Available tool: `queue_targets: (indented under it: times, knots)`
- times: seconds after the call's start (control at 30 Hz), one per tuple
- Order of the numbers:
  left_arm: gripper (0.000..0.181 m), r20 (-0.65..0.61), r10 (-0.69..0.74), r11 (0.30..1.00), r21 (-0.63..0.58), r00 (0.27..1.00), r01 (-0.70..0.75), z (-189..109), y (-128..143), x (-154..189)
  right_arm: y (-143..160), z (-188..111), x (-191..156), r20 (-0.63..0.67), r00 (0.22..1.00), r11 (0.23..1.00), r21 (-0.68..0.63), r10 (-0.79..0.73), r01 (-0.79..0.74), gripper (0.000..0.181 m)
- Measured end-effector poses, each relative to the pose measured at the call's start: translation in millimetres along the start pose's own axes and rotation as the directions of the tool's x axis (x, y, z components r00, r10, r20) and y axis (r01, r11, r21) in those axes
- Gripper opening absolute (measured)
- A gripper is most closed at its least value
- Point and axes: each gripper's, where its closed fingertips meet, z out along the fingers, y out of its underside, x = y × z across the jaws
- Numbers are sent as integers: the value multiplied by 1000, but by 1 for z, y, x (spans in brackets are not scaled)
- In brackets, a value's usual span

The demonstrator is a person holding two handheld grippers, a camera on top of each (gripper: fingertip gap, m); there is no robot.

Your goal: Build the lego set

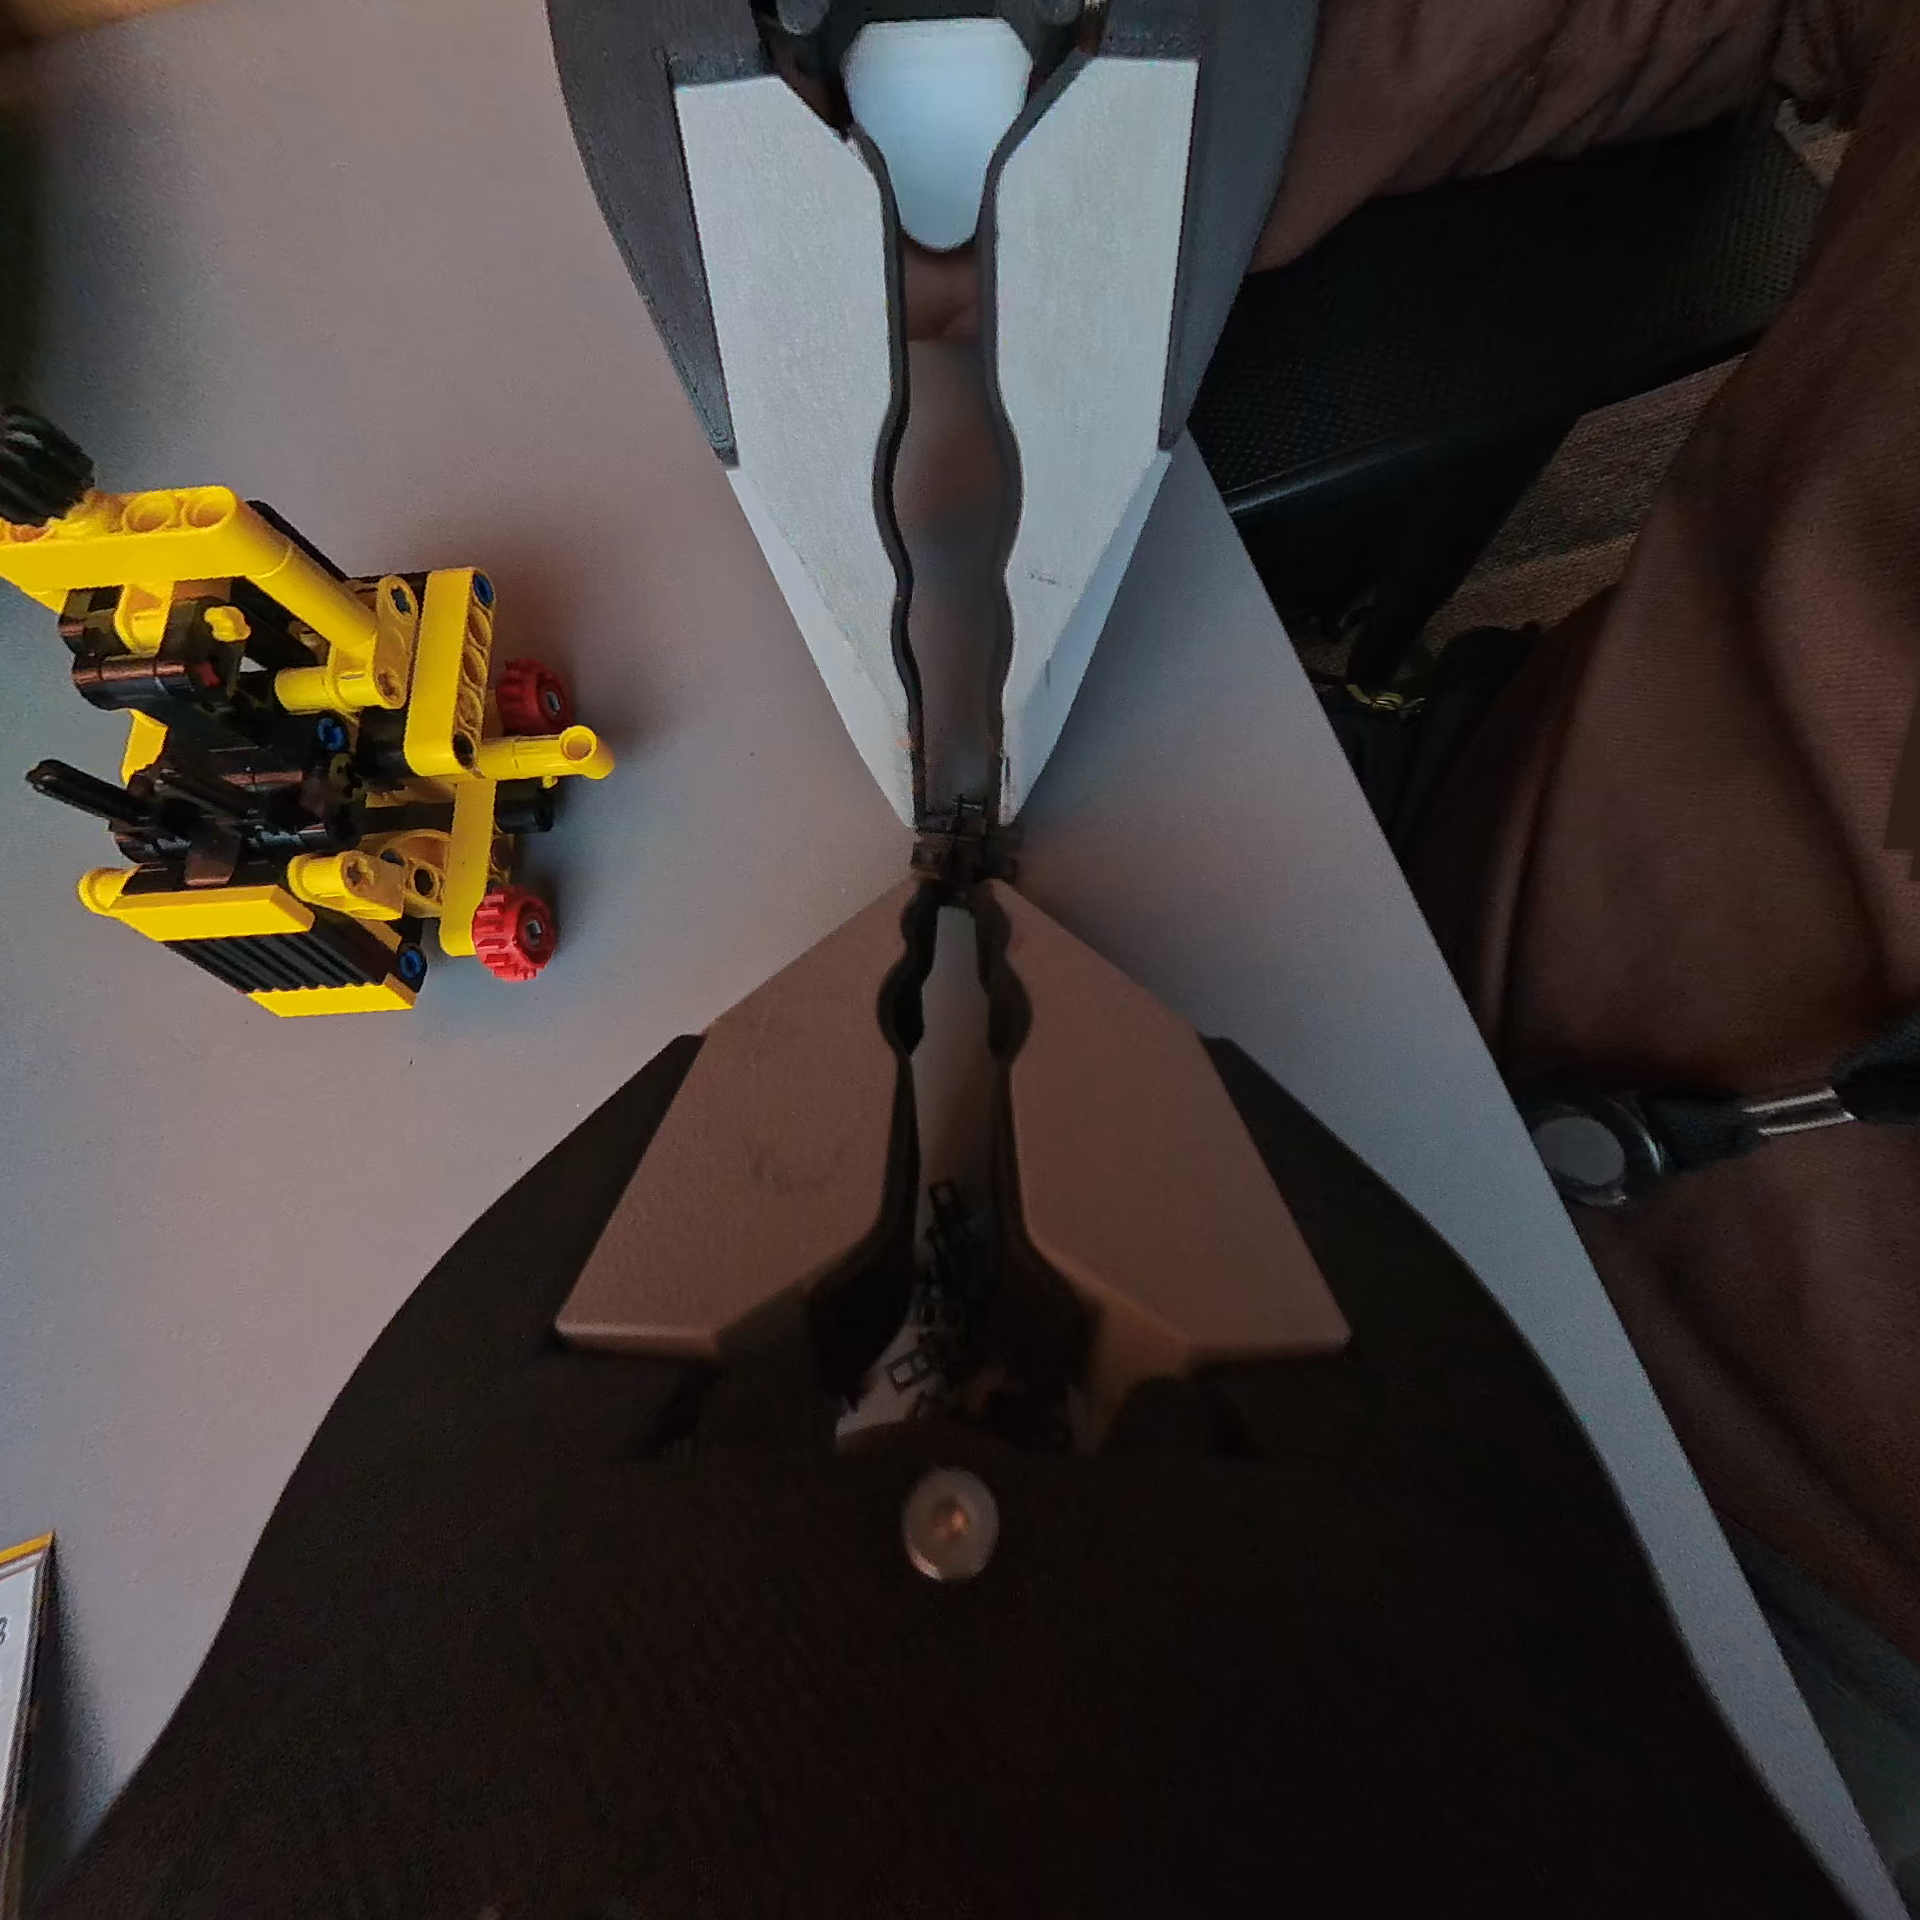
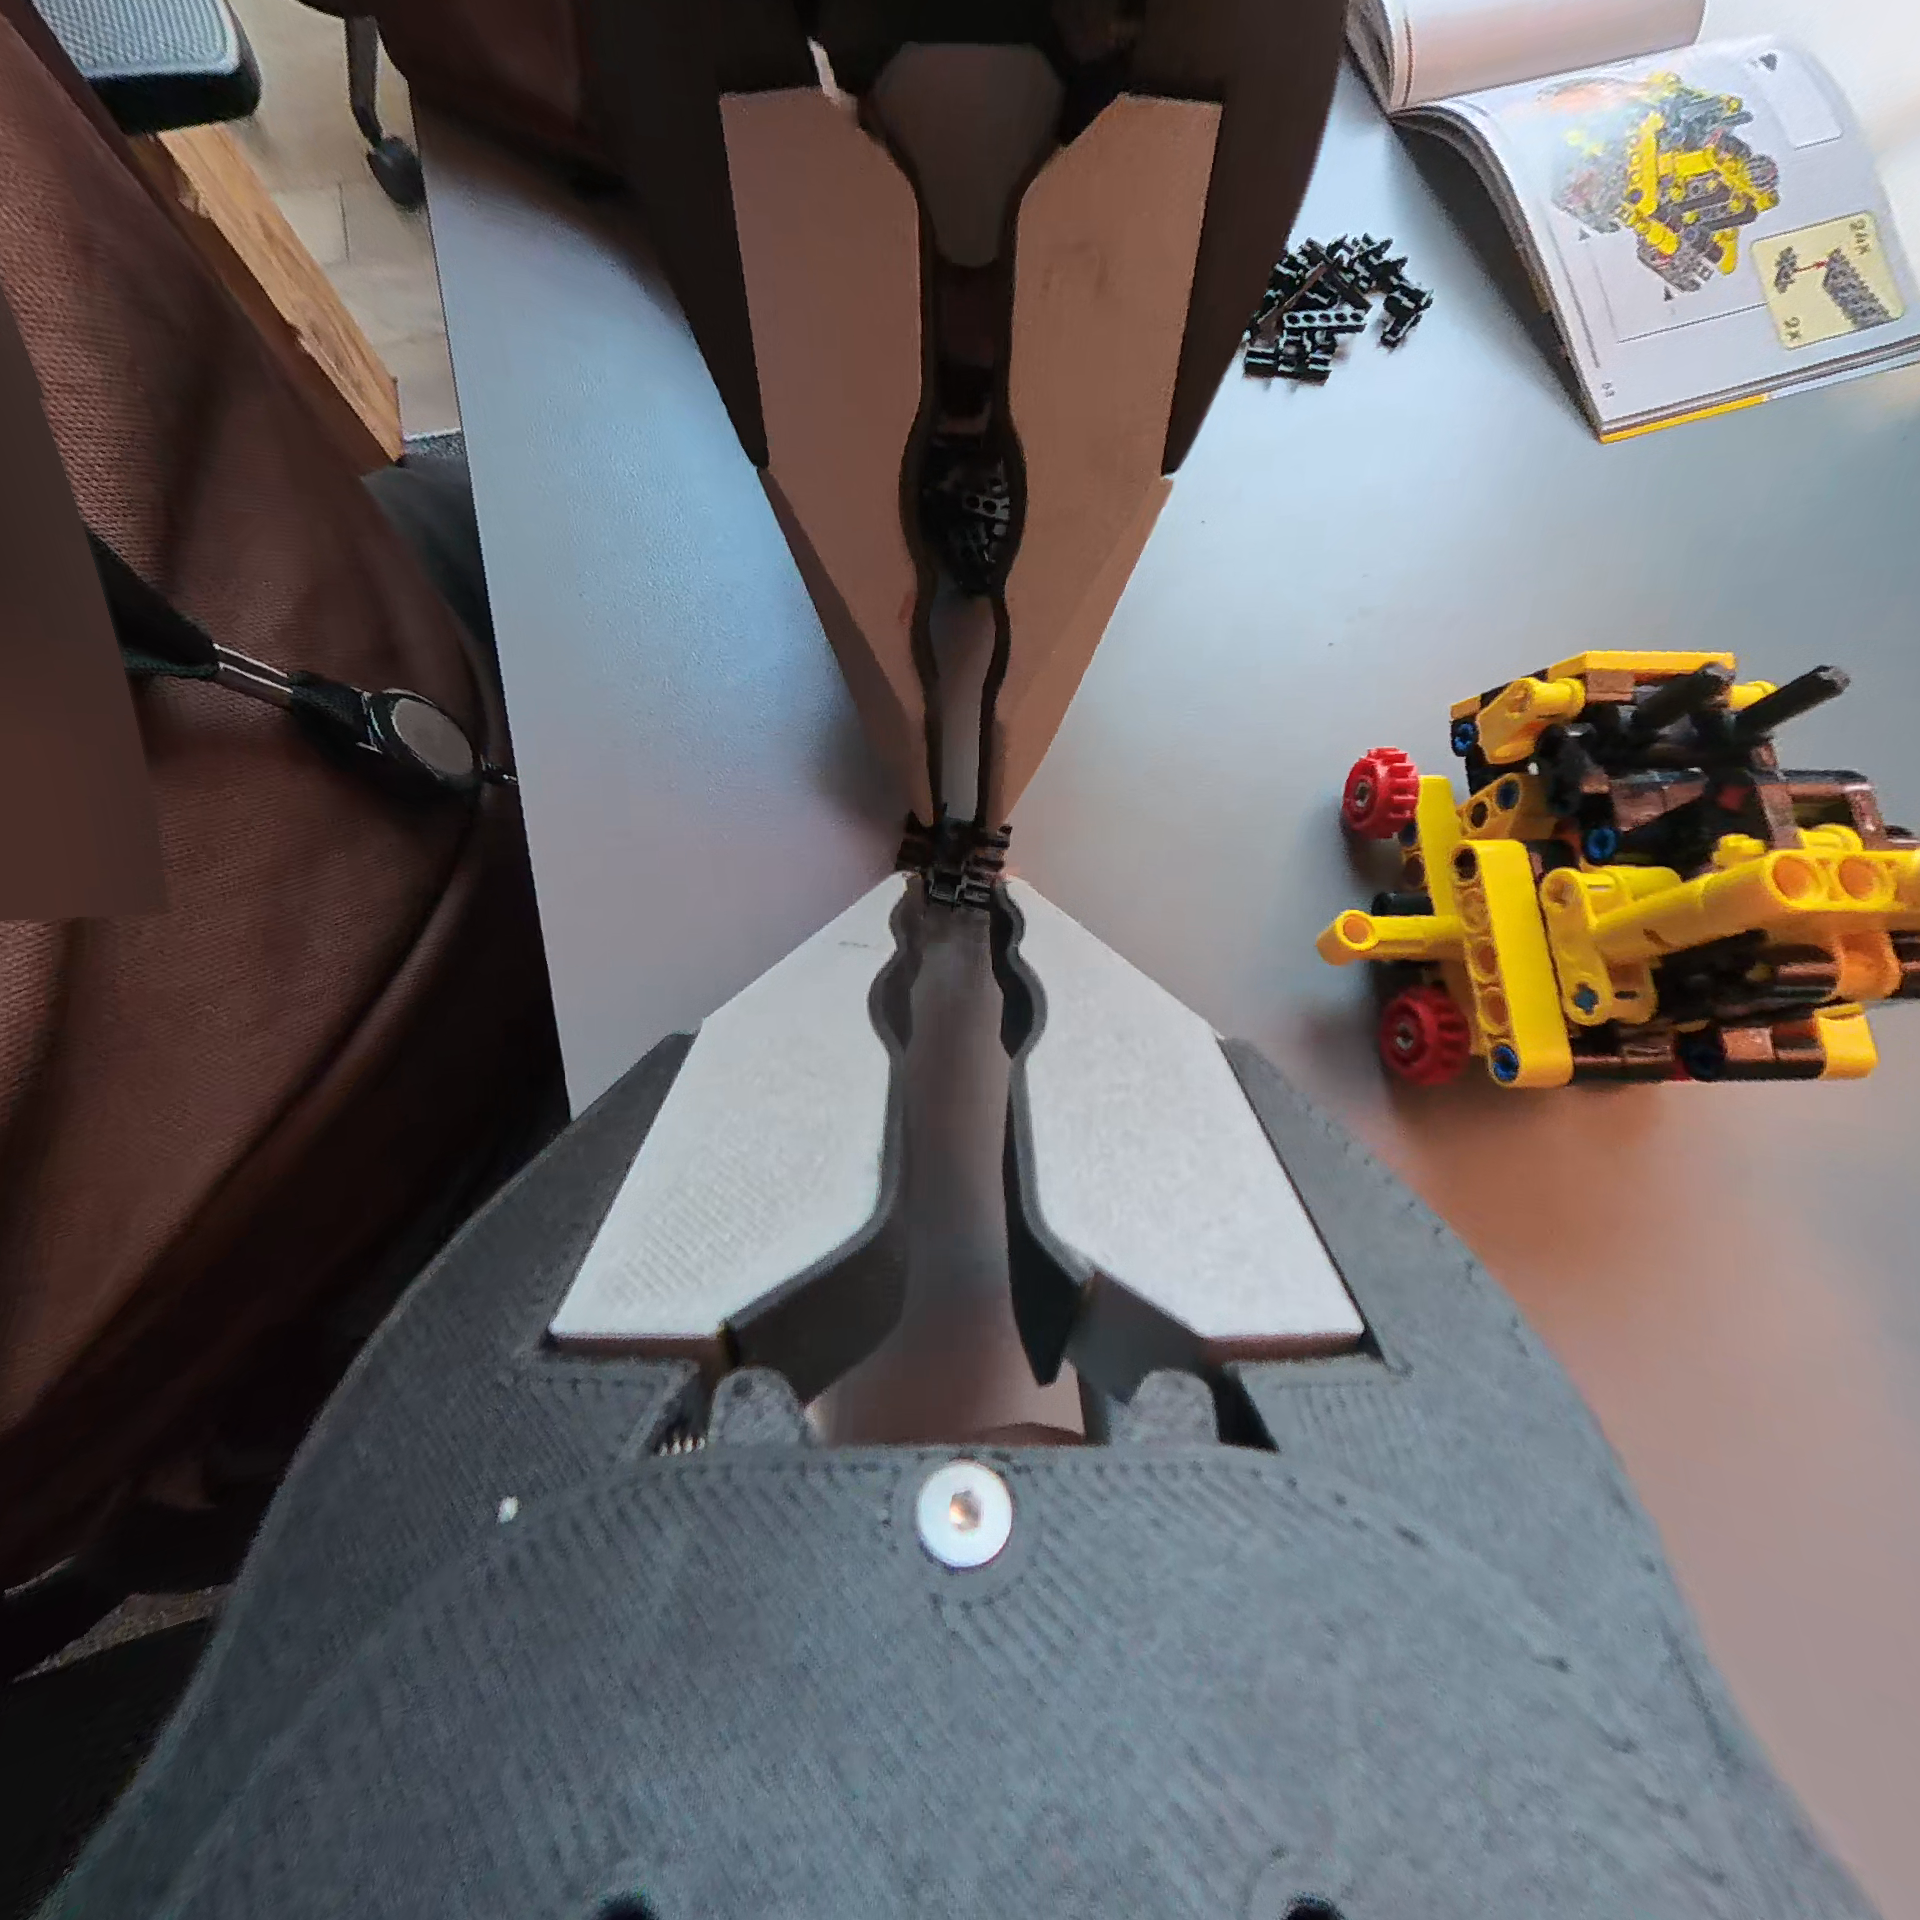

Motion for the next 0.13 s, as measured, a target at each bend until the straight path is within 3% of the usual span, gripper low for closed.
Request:
queue_targets:
  times: [0.03, 0.13]
  knots:
    - [4, -1, -2, 1000, 0, 1000, 2, 0, 0, 0, 1, 1, 0, 2, 1000, 1000, -7, -2, 2, 10]
    - [4, -2, 1, 1000, -2, 1000, -1, 1, 0, -1, 1, 1, 0, 8, 1000, 1000, -8, -11, 11, 10]
